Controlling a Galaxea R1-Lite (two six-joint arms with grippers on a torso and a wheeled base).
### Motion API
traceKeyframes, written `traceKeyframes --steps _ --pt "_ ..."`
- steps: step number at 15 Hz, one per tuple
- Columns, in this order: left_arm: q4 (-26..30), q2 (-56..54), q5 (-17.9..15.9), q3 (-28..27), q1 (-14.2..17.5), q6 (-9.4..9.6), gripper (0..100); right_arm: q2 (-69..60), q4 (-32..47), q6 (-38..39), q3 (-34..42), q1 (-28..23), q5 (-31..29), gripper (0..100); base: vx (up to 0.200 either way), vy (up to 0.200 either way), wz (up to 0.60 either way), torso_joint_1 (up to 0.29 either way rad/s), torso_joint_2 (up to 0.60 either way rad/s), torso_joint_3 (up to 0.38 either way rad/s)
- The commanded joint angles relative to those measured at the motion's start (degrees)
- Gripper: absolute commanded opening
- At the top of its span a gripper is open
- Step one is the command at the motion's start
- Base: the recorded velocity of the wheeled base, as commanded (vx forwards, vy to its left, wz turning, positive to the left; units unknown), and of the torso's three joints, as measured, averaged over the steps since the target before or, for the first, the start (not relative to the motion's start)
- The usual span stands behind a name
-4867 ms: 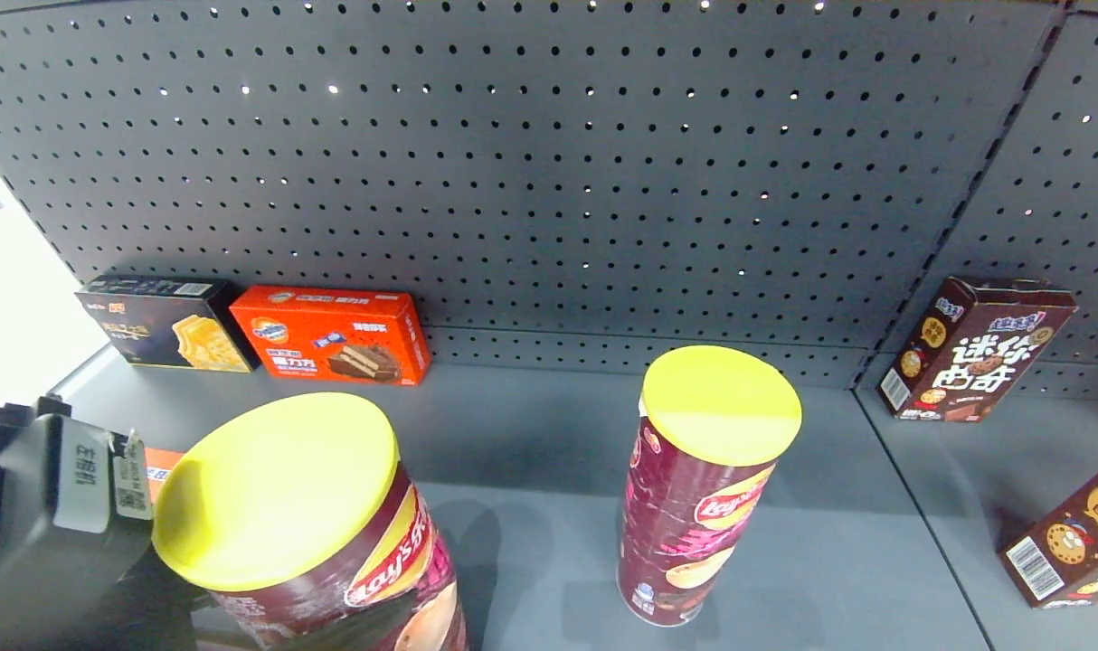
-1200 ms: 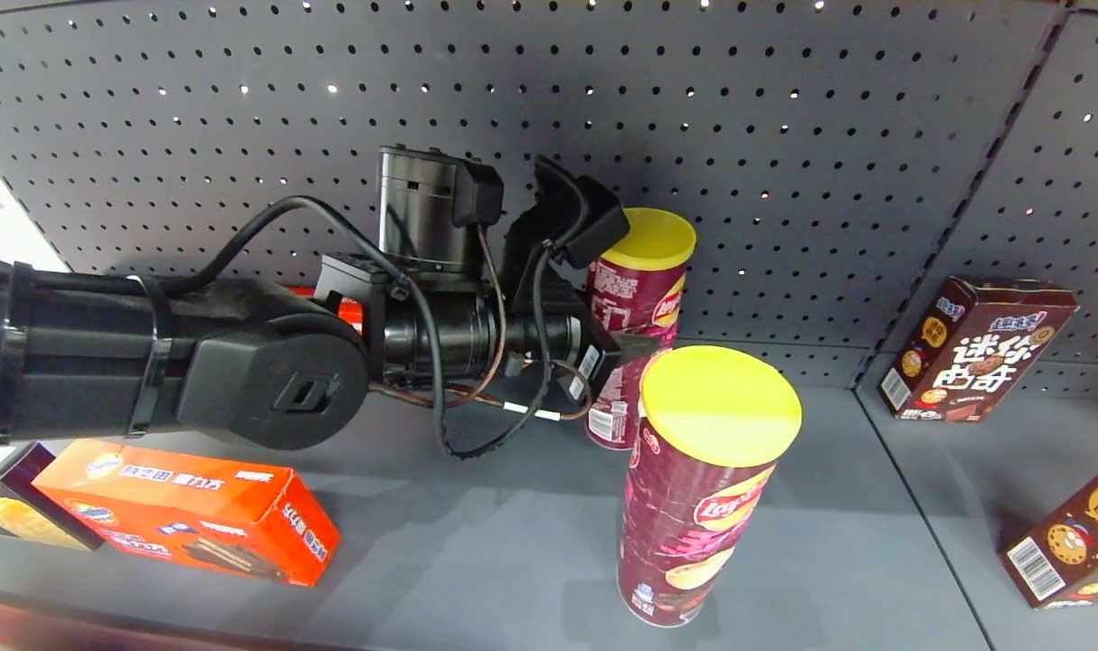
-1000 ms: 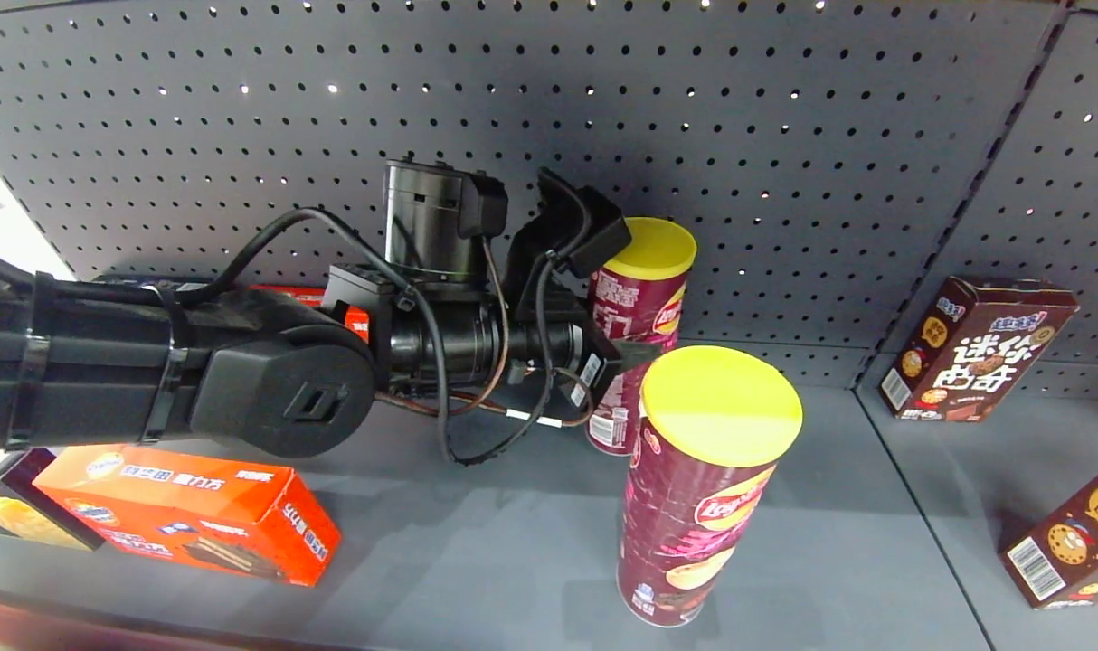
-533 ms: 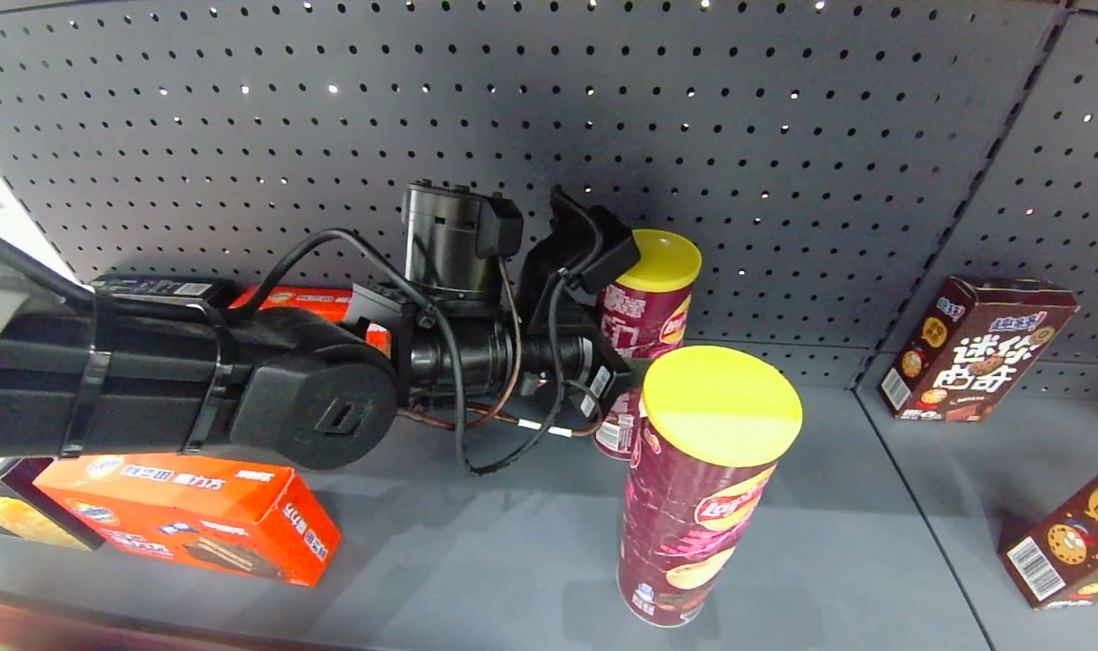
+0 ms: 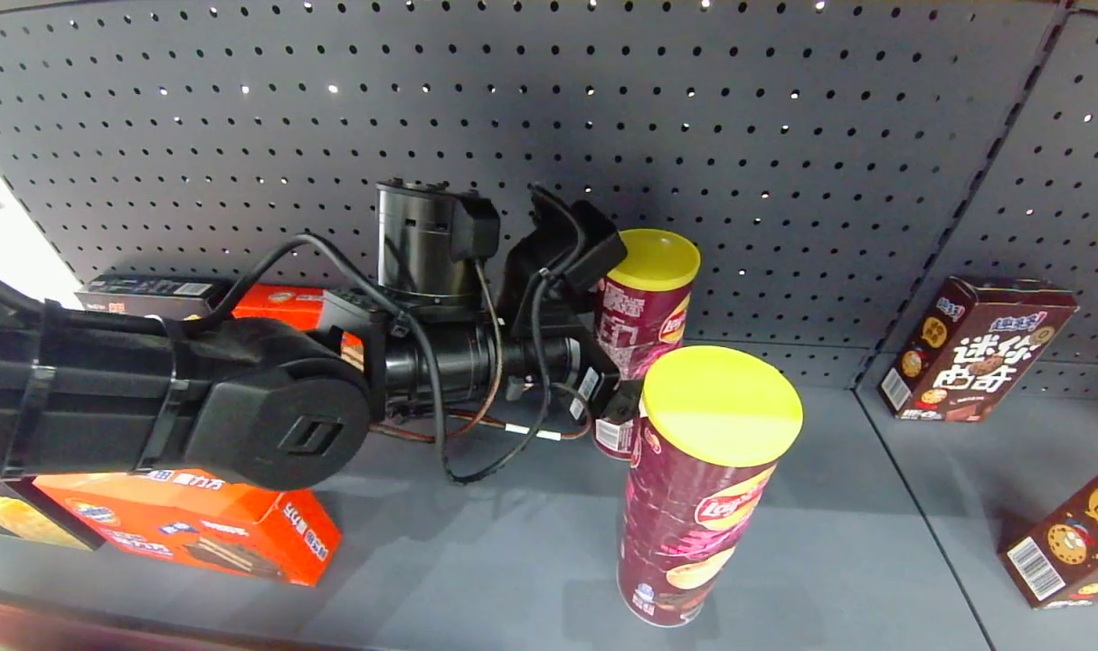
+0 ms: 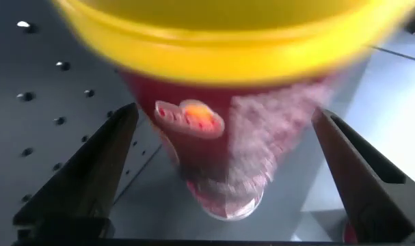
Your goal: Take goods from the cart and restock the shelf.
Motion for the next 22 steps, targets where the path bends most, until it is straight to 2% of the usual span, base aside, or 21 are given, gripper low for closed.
traceKeyframes --steps 1,2,6,9,13,18,21,22 --pt "-0.06 -4.32 -0.07 2.37 0.73 -0.01 100 0.15 -0.02 -0.04 0.00 0.00 -0.01 100 0.000 0.000 0.00 0.000 0.00 0.000" --pt "-0.15 -4.76 -0.07 2.81 0.73 -0.01 100 0.15 -0.02 -0.04 0.00 0.00 -0.01 100 0.000 0.000 0.00 0.000 0.00 0.000" --pt "-0.06 -13.63 1.16 13.97 2.14 0.08 100 0.06 -0.02 -0.04 0.00 0.00 -0.01 100 0.000 0.000 0.00 0.000 0.00 0.000" --pt "0.21 -15.57 3.27 16.87 2.31 0.08 100 0.15 -0.02 -0.04 0.00 0.00 -0.01 100 0.000 0.000 0.00 0.000 0.00 0.000" --pt "0.03 -13.72 4.50 16.61 2.23 0.08 100 0.06 -0.02 -0.04 0.00 0.00 -0.01 100 0.000 0.000 0.00 0.000 0.00 0.000" --pt "-0.32 -10.21 7.13 15.91 0.29 0.43 100 0.06 -0.02 -0.04 0.00 0.00 -0.01 100 0.000 0.000 0.00 0.000 0.00 0.000" --pt "-0.32 -7.31 8.10 12.83 -0.06 0.52 100 0.06 -0.02 -0.04 0.00 0.00 -0.01 100 0.000 0.000 0.00 0.000 0.00 0.000" --pt "-0.32 -6.34 9.42 11.95 -0.06 0.52 100 0.06 -0.02 -0.04 0.00 0.00 -0.01 100 0.000 0.000 0.00 0.000 0.00 0.000"
